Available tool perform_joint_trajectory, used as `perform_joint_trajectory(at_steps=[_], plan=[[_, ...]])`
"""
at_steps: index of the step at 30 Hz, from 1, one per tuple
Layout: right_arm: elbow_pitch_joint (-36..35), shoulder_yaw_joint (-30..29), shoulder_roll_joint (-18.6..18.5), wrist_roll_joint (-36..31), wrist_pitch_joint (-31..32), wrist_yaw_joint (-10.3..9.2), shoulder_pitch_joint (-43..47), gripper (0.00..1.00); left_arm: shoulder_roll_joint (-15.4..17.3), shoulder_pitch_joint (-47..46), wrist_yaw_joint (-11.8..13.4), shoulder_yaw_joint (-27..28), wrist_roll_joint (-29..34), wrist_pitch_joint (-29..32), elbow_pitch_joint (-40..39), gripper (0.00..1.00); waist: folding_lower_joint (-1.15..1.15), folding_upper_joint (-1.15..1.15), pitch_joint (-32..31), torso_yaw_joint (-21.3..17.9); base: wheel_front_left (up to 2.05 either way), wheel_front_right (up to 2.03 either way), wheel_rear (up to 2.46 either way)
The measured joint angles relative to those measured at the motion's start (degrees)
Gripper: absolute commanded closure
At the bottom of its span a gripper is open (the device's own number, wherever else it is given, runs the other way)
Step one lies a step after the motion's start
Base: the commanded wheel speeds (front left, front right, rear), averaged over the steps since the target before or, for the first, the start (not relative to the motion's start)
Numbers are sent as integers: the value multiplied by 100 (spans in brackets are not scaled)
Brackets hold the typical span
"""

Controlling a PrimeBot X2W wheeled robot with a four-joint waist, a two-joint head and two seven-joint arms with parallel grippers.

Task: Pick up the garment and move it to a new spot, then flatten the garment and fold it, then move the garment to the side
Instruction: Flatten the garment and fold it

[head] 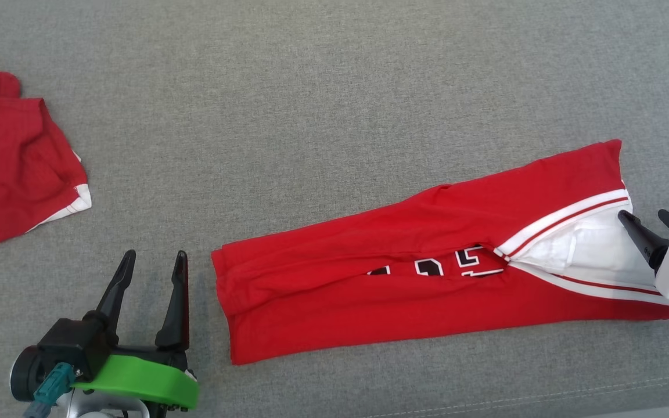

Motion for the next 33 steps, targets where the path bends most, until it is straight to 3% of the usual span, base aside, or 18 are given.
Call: perform_joint_trajectory(at_steps=[6,10,11,12,17,23,33], plan=[[613,170,1,-12,175,1,-288,0,-323,147,-334,386,374,-16,100,0,0,0,94,163,0,0,0],[809,256,-13,539,328,-5,-388,0,-541,258,-531,580,534,-16,191,0,0,0,139,251,0,0,0],[814,298,-31,706,369,-12,-396,60,-587,266,-572,625,571,-16,213,0,0,0,143,273,0,0,0],[816,320,-46,894,408,-13,-403,100,-632,279,-609,676,612,-16,234,0,0,0,146,292,0,0,0],[727,463,-108,1662,405,-8,-422,100,-789,365,-805,900,716,-16,332,0,0,0,151,323,0,0,0],[866,347,-548,1881,328,3,-426,100,-892,394,-962,1095,969,-16,437,0,0,0,58,305,0,0,0],[1842,-1004,-1251,1653,365,3,-249,100,-1150,575,-1304,1302,1107,-18,762,0,0,0,-305,274,0,0,0]])
